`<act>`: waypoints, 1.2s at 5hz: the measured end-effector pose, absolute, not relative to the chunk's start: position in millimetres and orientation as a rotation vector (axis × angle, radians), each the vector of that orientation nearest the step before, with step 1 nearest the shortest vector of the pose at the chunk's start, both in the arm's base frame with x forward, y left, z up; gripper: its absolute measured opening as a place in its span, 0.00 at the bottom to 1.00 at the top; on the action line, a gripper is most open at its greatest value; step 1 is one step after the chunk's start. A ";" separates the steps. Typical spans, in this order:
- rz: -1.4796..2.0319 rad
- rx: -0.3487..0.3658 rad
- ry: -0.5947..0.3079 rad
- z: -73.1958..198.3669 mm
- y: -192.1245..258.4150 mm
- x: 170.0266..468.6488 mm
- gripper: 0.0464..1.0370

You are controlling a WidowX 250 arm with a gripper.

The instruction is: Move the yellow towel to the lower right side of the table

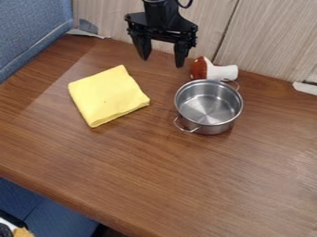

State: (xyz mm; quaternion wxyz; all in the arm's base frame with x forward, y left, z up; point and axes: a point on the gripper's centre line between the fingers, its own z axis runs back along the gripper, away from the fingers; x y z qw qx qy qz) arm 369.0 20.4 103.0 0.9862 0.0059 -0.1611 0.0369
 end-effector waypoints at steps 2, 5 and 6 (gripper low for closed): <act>0.100 -0.083 -0.286 92.9 32.8 369.2 0.96; 0.263 0.084 -0.262 79.2 92.7 358.5 0.96; 0.302 0.143 -0.222 69.7 109.1 343.5 0.96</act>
